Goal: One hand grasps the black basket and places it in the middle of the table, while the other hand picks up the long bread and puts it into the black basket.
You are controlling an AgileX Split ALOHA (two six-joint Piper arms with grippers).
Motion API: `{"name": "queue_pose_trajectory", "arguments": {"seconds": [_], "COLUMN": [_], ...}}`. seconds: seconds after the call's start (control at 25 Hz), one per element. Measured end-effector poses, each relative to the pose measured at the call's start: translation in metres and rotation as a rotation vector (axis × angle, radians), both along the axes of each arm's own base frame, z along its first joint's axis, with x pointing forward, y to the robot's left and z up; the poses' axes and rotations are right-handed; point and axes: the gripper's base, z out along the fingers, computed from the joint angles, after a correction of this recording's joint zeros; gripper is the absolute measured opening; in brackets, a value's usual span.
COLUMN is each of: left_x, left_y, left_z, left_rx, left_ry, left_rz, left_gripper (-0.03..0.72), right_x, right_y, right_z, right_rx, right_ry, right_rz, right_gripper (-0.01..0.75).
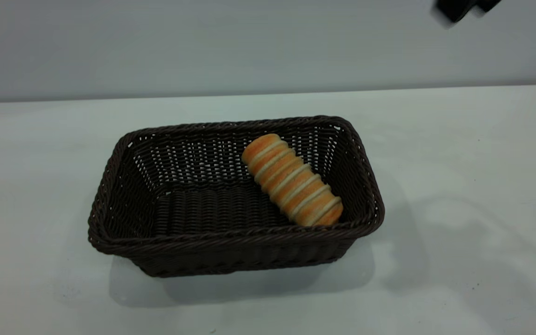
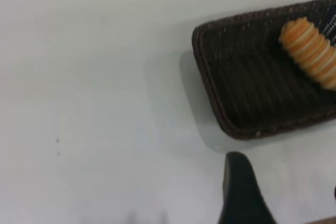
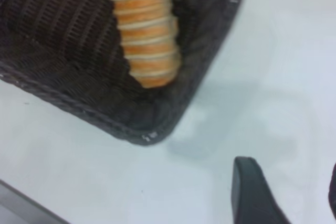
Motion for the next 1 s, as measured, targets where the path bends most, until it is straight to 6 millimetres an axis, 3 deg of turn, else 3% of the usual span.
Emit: {"name": "queue_pose_trajectory", "arguments": {"seconds": [0.24, 0.48, 0.72, 0.84, 1.0], "left_x": [-0.029, -0.056, -0.075, -0.082, -0.091], "left_y": [0.005, 0.009, 0.012, 0.013, 0.015], "left_z": [-0.016, -0.027, -0.046, -0.058, -0.067], "left_rx": [-0.006, -0.013, -0.027, -0.025, -0.027], "left_ry": [-0.030, -0.076, -0.086, -0.066, -0.074], "left_rz": [0.000, -0.001, 0.009, 0.010, 0.010], "left_gripper": [0.488, 0.488, 0.488, 0.488, 0.488], "right_x": [-0.063, -0.145, -0.228, -0.255, -0.273], "right_y": [-0.031, -0.070, -0.109, -0.119, -0.125], "right_z": [0.043, 0.056, 0.042, 0.028, 0.008], "right_rx": [0.041, 0.058, 0.134, 0.179, 0.207], "right_ry": [-0.109, -0.232, -0.395, -0.453, -0.468], "right_rz": [-0.097, -0.195, -0.308, -0.329, -0.328], "right_gripper": [0.276, 0.260, 0.260, 0.260, 0.260]}}
